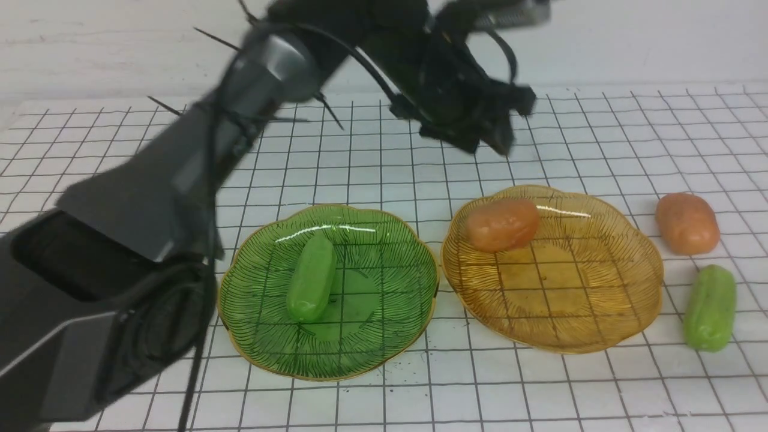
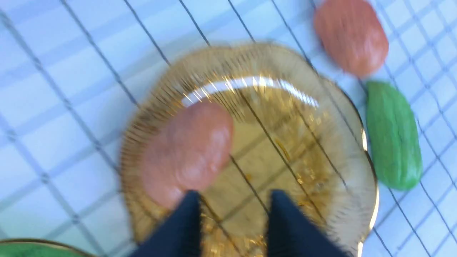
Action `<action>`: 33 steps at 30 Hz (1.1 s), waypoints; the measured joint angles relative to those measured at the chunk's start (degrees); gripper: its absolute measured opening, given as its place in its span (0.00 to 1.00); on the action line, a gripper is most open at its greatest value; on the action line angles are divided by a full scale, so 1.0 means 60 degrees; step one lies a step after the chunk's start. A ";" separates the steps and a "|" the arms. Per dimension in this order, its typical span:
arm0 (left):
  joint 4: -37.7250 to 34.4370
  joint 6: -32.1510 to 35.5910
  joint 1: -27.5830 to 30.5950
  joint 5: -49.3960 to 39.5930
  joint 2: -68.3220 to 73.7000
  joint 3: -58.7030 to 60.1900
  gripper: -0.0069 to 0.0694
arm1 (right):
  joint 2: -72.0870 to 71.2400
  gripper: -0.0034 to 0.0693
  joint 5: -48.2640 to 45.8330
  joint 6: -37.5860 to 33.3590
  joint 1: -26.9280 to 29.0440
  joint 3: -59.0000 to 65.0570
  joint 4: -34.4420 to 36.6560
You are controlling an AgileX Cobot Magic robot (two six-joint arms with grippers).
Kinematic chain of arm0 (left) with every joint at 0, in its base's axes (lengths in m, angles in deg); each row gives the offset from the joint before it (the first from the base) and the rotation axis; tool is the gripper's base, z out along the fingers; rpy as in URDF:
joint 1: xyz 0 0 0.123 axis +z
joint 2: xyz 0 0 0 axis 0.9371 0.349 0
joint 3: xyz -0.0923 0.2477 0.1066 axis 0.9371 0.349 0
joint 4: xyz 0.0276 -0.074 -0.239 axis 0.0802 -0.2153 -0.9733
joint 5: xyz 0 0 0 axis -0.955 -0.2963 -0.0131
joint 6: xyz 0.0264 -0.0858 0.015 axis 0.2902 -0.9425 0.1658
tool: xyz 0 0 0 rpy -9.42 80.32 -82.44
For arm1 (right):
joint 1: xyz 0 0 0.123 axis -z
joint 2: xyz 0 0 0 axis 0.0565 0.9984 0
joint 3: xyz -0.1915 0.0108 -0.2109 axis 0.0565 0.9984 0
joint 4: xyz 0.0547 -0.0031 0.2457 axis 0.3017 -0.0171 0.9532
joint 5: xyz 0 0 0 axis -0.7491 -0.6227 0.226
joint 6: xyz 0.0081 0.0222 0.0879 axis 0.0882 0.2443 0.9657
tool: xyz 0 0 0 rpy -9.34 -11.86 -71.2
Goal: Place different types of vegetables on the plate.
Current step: 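Carry the green vegetable from the table to the plate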
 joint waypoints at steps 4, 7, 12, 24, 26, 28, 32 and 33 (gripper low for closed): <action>0.0000 0.0324 0.0394 -0.0053 -0.0849 0.0675 0.10 | 0.1359 0.12 0.0414 0.0595 0.0000 -0.0579 -0.0336; 0.0033 0.0450 0.0478 -0.0067 -0.1729 0.1861 0.08 | 0.2295 0.20 0.0525 0.1056 0.0000 -0.1151 -0.0618; 0.0378 0.1224 0.0487 -0.0121 -0.3590 0.4040 0.08 | 0.3653 0.38 0.0616 0.1912 0.0000 -0.2267 -0.1129; 0.0849 0.2226 0.0487 -0.0170 -0.6612 0.6694 0.08 | 0.7555 0.66 0.0813 0.4626 0.0000 -0.4387 -0.3508; 0.0857 0.2234 0.0487 -0.0170 -0.6640 0.6706 0.08 | 0.8007 0.67 0.0813 0.4699 0.0000 -0.4533 -0.3610; 0.0839 0.2234 0.0487 -0.0170 -0.6640 0.6729 0.08 | 0.8399 0.67 0.0838 0.4803 0.0012 -0.4684 -0.3714; 0.0727 0.2234 0.0487 -0.0170 -0.6632 0.6749 0.08 | 0.9015 0.67 0.0899 0.4908 0.0276 -0.4865 -0.3657; 0.0717 0.2234 0.0487 -0.0170 -0.6632 0.6749 0.08 | 0.9033 0.67 0.0899 0.4908 0.0292 -0.4865 -0.3634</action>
